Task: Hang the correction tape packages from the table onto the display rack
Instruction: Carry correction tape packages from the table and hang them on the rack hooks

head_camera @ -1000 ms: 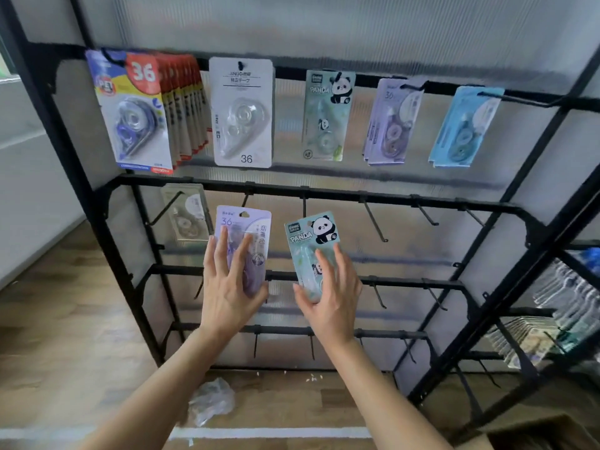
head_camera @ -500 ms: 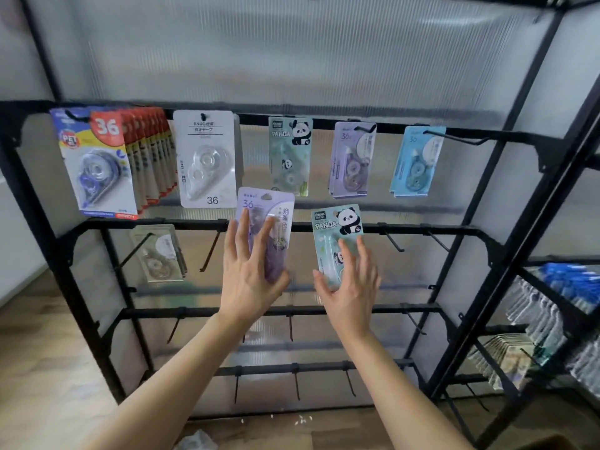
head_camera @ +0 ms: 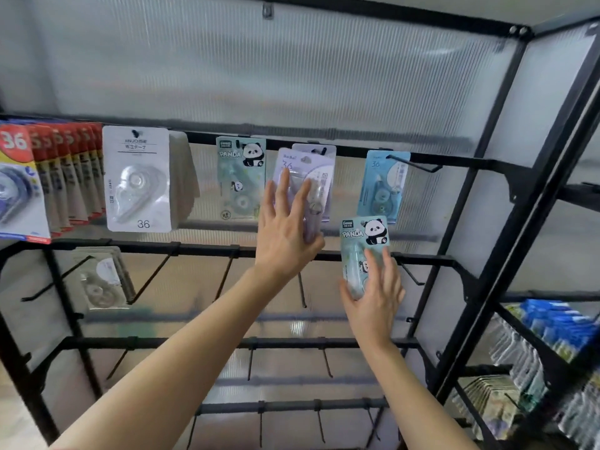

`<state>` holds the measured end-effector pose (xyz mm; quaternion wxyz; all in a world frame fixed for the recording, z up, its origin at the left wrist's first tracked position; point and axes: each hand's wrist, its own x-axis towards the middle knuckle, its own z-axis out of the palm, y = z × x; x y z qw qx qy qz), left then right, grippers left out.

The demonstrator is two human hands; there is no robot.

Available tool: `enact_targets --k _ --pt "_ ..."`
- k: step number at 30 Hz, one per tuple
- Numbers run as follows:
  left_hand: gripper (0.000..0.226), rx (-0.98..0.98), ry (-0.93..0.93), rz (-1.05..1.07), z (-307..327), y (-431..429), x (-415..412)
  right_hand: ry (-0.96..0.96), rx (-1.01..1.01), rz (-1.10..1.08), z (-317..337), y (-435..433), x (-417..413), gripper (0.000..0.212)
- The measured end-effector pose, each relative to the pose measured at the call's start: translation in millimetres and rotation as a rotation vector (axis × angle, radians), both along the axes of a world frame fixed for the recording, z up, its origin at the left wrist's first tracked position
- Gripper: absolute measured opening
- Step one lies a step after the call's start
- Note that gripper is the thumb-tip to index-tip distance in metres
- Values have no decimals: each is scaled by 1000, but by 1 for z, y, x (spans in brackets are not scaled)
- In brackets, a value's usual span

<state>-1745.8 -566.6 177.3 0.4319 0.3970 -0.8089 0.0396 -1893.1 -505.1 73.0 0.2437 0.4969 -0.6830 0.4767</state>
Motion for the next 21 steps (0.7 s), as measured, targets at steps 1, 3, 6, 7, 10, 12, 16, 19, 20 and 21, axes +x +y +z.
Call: enact_targets --k 1,3,6,7,10,12,16,19,20,21 --pt "90 2 3 6 4 -2 -8 2 -6 2 1 -1 -7 70" --pt "90 -2 15 -11 9 -5 -22 5 -14 8 1 -3 -18 69" --pt "90 -13 21 -19 12 -8 -39 -3 -5 18 3 -6 -28 68" --pt "90 -3 32 -4 11 -10 -44 -5 -2 26 5 -7 -29 67" --pt "90 33 64 44 9 -17 -50 -18 4 48 10 -8 -31 67" --pt "91 43 63 71 6 -22 -53 -23 7 56 13 -9 -31 71" --pt "92 95 57 81 5 -35 -61 -18 8 69 12 -13 -32 71" --pt "92 138 20 98 8 -48 -66 -14 21 68 12 -16 -32 72" --pt "91 150 16 95 9 -52 -67 -11 24 68 11 -17 -31 72" --pt "90 160 16 93 9 -56 -67 -10 24 70 11 -17 -31 73"
